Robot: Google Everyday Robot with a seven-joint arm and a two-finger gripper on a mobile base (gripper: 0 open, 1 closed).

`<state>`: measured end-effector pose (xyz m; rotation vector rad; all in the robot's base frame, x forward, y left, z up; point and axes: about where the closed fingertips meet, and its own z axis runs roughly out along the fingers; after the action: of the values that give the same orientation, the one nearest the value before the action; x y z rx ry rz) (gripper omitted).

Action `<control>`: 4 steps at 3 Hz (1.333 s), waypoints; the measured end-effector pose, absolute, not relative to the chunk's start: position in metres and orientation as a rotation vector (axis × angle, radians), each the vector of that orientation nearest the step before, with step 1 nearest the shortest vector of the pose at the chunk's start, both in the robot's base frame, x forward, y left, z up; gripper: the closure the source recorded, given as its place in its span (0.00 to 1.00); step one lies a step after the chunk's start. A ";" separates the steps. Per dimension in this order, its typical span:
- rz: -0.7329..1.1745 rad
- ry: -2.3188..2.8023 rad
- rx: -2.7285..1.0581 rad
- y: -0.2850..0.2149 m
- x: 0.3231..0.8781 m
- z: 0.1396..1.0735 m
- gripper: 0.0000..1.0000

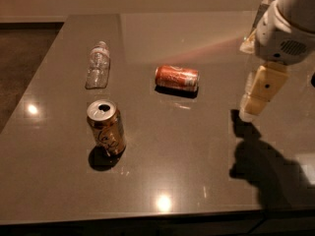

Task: Move coke can near water bottle

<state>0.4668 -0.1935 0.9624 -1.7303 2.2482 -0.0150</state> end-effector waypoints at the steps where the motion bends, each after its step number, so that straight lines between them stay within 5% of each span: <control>1: 0.018 2.265 -1.710 -0.167 0.510 0.944 0.00; 4: 0.073 2.365 -1.634 -0.119 0.584 0.898 0.00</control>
Offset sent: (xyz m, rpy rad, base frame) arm 0.0995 0.0638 -0.0447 0.0261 0.0446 -0.0571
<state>0.5840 -0.1194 0.8979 -1.6341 2.3655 0.0734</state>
